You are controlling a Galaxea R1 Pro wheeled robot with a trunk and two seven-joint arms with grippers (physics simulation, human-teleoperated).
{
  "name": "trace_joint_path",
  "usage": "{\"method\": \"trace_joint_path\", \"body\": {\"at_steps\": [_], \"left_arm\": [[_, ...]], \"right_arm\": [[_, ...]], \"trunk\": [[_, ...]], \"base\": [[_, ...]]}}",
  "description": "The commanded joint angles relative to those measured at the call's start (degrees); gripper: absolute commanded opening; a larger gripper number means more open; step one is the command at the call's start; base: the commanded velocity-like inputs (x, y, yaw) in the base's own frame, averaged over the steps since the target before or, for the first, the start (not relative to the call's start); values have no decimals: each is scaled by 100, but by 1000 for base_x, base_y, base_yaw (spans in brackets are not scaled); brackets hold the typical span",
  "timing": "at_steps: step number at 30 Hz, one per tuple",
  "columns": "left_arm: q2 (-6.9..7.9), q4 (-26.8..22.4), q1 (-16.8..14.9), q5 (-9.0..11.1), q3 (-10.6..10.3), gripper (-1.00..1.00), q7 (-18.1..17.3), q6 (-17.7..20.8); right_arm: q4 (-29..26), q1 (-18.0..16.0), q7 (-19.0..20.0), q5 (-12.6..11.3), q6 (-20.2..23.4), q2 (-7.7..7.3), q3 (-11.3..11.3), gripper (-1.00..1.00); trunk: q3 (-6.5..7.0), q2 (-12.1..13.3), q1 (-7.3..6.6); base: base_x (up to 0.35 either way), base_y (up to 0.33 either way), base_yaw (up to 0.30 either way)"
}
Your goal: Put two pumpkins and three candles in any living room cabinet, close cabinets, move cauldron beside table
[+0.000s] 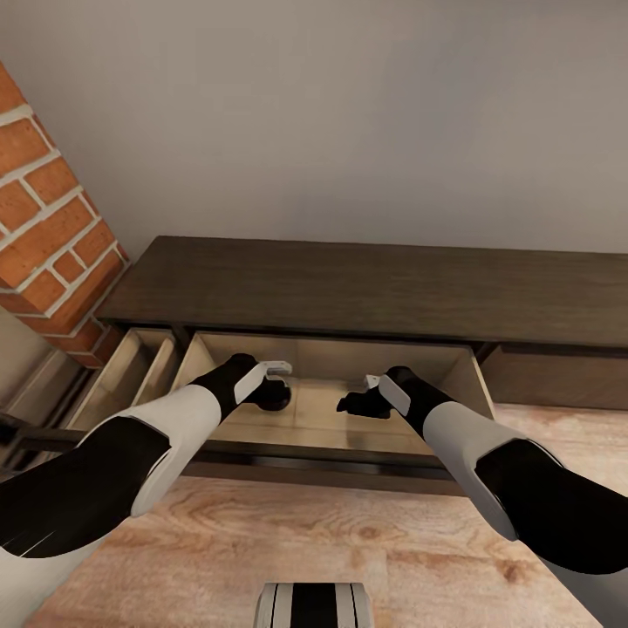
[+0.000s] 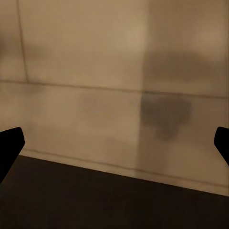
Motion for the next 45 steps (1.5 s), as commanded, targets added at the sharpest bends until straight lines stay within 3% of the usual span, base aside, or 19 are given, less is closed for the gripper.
{"method": "trace_joint_path", "body": {"at_steps": [1,6,19,45], "left_arm": [[0,-11,-1,59,-24,-100,47,26],[0,-11,-1,59,-24,-100,47,26],[0,-11,-1,60,-24,-100,47,26],[0,-11,-1,59,-16,-100,47,26]], "right_arm": [[-5,-3,-4,-22,19,-2,34,100],[-5,-3,-4,-24,19,-2,34,100],[-5,-3,-3,-25,19,-2,34,100],[-5,-3,-3,-22,19,-2,34,100]], "trunk": [[-4,-2,-1],[-4,-2,-1],[-293,-19,32],[-293,-19,32]], "base": [[0,0,0],[0,0,0],[0,0,0],[0,0,0]]}}
